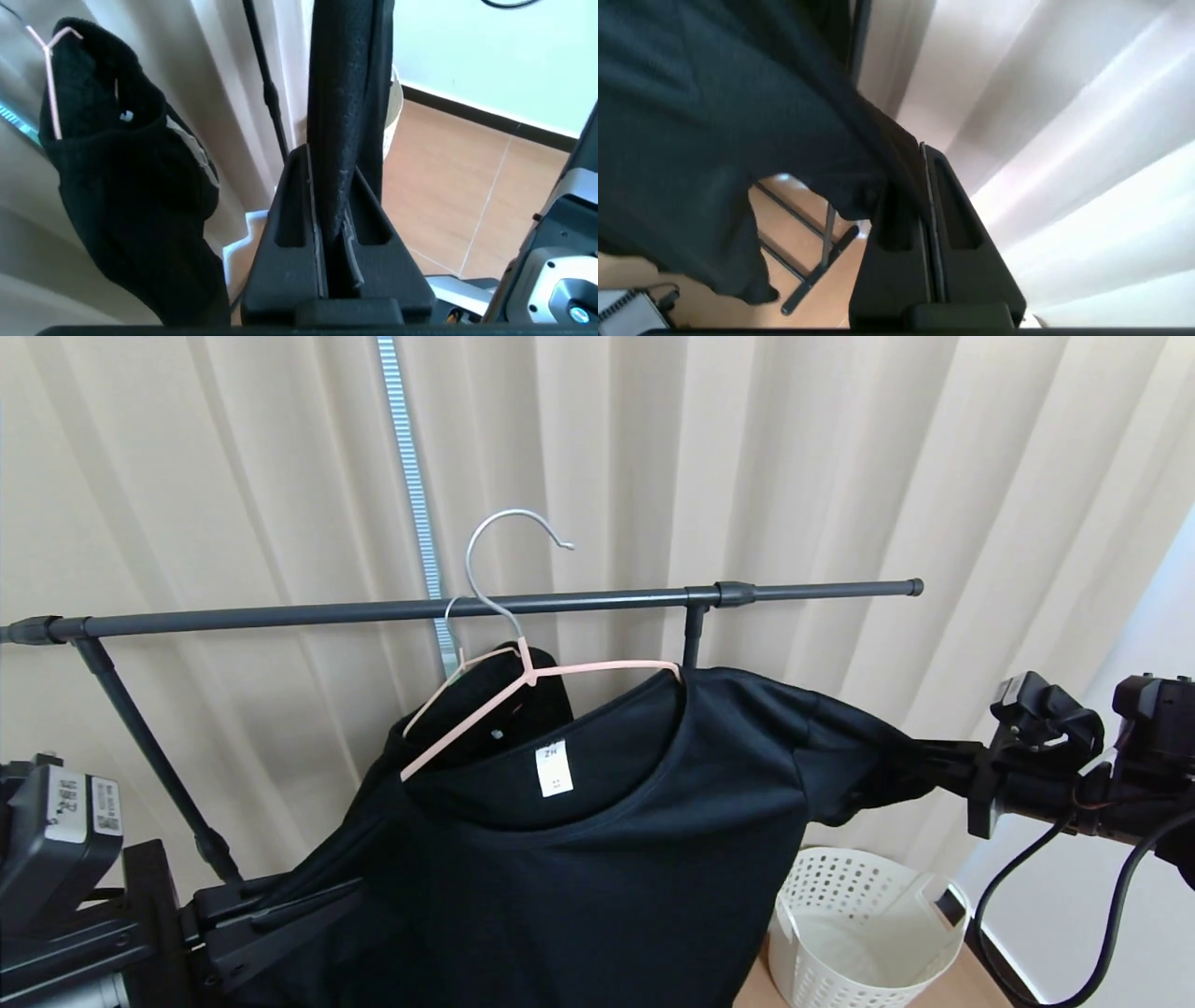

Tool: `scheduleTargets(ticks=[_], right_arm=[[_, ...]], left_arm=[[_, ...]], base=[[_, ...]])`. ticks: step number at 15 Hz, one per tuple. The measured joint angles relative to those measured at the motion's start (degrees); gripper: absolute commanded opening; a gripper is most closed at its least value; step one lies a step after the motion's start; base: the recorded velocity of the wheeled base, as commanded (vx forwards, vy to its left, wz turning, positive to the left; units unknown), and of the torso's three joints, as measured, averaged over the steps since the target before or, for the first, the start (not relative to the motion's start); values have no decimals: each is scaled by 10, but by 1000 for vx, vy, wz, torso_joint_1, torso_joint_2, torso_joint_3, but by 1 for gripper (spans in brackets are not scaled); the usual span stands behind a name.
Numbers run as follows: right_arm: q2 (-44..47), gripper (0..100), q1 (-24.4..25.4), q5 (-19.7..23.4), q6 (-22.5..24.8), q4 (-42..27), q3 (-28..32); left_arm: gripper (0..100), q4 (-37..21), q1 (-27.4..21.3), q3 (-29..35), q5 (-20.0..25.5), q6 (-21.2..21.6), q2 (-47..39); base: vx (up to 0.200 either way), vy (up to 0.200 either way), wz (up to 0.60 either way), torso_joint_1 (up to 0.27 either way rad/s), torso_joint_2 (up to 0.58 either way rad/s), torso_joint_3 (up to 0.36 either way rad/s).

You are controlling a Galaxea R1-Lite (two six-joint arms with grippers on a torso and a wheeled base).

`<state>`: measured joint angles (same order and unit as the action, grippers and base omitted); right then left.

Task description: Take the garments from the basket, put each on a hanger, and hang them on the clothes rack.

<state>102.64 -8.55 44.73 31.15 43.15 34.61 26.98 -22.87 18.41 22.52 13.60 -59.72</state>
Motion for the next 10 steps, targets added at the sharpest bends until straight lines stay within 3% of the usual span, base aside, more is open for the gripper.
scheduleTargets(ticks=[6, 10], right_arm=[[-41, 100, 31, -1, 42, -1, -37], [-82, 100, 65, -43, 1, -3, -40]], left_arm=[[0, 1, 13, 3, -1, 0, -14], [0, 0, 26, 7, -23, 1, -28]], base=[[0, 0, 0, 0, 0, 0], [0, 0, 0, 0, 0, 0]])
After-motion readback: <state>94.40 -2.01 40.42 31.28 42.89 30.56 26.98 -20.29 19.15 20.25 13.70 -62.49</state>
